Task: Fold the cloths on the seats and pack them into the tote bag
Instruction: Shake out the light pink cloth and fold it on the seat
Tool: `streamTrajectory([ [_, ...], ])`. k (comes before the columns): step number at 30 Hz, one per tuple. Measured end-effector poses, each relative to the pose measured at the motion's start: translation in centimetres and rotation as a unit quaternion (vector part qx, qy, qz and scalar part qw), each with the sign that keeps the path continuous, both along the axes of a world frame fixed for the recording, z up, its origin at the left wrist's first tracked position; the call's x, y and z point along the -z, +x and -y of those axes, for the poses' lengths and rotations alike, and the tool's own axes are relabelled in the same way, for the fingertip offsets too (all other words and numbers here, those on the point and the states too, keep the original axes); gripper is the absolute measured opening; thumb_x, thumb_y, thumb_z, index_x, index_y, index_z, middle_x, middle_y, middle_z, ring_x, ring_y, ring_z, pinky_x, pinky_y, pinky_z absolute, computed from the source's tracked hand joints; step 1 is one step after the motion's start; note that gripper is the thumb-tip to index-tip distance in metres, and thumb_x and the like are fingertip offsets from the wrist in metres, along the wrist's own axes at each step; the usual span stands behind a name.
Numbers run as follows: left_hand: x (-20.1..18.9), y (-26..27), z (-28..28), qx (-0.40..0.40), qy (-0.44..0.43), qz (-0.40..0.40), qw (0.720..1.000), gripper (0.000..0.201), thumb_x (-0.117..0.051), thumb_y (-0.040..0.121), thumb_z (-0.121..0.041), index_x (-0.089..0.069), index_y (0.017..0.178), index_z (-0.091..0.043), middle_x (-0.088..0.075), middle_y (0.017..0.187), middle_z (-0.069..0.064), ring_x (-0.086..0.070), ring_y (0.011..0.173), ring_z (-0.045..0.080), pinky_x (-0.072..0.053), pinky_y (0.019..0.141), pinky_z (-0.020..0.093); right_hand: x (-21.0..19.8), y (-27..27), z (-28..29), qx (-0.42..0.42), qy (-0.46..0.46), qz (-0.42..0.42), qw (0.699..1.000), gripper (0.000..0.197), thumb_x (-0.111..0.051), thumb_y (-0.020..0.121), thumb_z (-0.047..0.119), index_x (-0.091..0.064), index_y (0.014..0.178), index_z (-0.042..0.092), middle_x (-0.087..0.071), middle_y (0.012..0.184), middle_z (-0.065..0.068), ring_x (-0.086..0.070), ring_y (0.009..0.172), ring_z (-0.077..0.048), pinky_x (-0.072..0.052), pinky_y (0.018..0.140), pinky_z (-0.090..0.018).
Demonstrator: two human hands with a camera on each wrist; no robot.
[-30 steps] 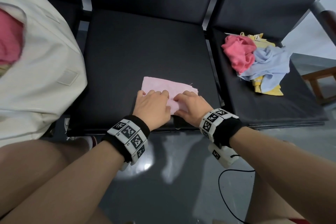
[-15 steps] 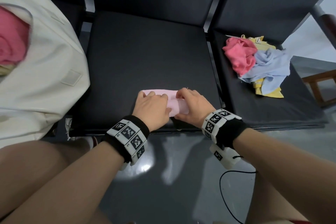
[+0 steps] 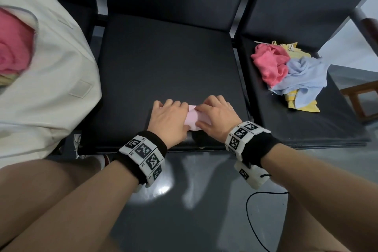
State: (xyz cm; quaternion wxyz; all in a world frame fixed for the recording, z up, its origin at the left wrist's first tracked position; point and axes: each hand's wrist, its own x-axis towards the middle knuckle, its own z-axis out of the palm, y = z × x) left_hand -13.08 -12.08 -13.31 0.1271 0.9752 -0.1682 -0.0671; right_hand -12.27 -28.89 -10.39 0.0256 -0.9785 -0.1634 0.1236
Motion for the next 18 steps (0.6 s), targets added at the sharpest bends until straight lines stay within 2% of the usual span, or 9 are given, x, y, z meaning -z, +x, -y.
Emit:
streamTrajectory([
  [4, -0.3, 1.0, -0.7, -0.037, -0.030, -0.063, 0.997, 0.037, -0.053, 0.092, -0.049, -0.060, 0.117, -0.023, -0.068, 0.109, -0.002, -0.059, 0.108, 0.023, -0.037, 0.093, 0.041, 1.2, -1.5, -0.1, -0.030, 0.056, 0.098, 0.993, 0.048, -0.076, 0.075, 0.027, -0.059, 0.118, 0.015, -0.057, 0.115, -0.005, -0.052, 0.107, -0.030, -0.046, 0.087, -0.040],
  [7, -0.1, 1.5, -1.0, -0.044, -0.024, -0.069, 0.996, 0.038, -0.047, 0.095, -0.053, -0.066, 0.109, -0.023, -0.066, 0.108, -0.002, -0.058, 0.109, 0.023, -0.038, 0.091, 0.040, 2.4, -2.1, -0.2, -0.050, 0.062, 0.104, 0.991, 0.055, -0.073, 0.070, 0.015, -0.058, 0.122, 0.009, -0.058, 0.121, -0.010, -0.053, 0.114, -0.034, -0.045, 0.100, -0.046],
  [10, 0.3, 1.5, -1.3, -0.058, -0.034, -0.006, 0.998, 0.039, -0.051, 0.093, -0.055, -0.067, 0.113, -0.026, -0.055, 0.118, -0.005, -0.048, 0.113, 0.020, -0.037, 0.093, 0.040, 3.2, -1.6, -0.6, -0.046, 0.056, 0.094, 0.993, 0.062, -0.070, 0.068, 0.013, -0.056, 0.128, 0.003, -0.058, 0.125, -0.014, -0.052, 0.120, -0.037, -0.038, 0.109, -0.049],
  [12, 0.6, 1.4, -1.3, -0.069, -0.071, 0.053, 0.994, 0.034, -0.058, 0.090, -0.052, -0.067, 0.112, -0.026, -0.059, 0.111, -0.005, -0.054, 0.106, 0.020, -0.037, 0.091, 0.039, 3.8, -1.0, -0.9, -0.037, 0.058, 0.085, 0.994, 0.067, -0.068, 0.068, 0.015, -0.053, 0.132, 0.001, -0.057, 0.128, -0.015, -0.050, 0.124, -0.038, -0.034, 0.111, -0.049],
  [15, 1.1, 1.0, -0.8, -0.056, -0.060, 0.126, 0.989, 0.025, -0.059, 0.091, -0.040, -0.072, 0.101, -0.021, -0.067, 0.095, -0.004, -0.061, 0.091, 0.021, -0.039, 0.087, 0.038, 4.9, -0.5, -1.4, -0.030, 0.051, 0.067, 0.996, 0.078, -0.062, 0.068, 0.027, -0.044, 0.139, -0.001, -0.050, 0.137, -0.015, -0.041, 0.133, -0.038, -0.025, 0.117, -0.048],
  [17, 1.1, 0.6, -0.2, -0.044, -0.020, 0.126, 0.991, 0.028, -0.052, 0.092, -0.036, -0.073, 0.100, -0.020, -0.068, 0.094, -0.004, -0.061, 0.091, 0.019, -0.039, 0.089, 0.037, 5.7, -0.2, -1.6, -0.024, 0.039, 0.056, 0.997, 0.083, -0.059, 0.071, 0.036, -0.038, 0.143, 0.000, -0.043, 0.144, -0.014, -0.033, 0.139, -0.035, -0.016, 0.120, -0.046],
  [18, 1.0, 0.4, 0.2, -0.041, 0.001, 0.106, 0.994, 0.034, -0.045, 0.091, -0.036, -0.072, 0.104, -0.019, -0.068, 0.098, -0.004, -0.060, 0.095, 0.019, -0.038, 0.094, 0.038, 6.0, 0.0, -1.6, -0.020, 0.038, 0.055, 0.998, 0.083, -0.055, 0.074, 0.041, -0.037, 0.144, 0.001, -0.042, 0.145, -0.013, -0.031, 0.140, -0.034, -0.015, 0.121, -0.046],
])
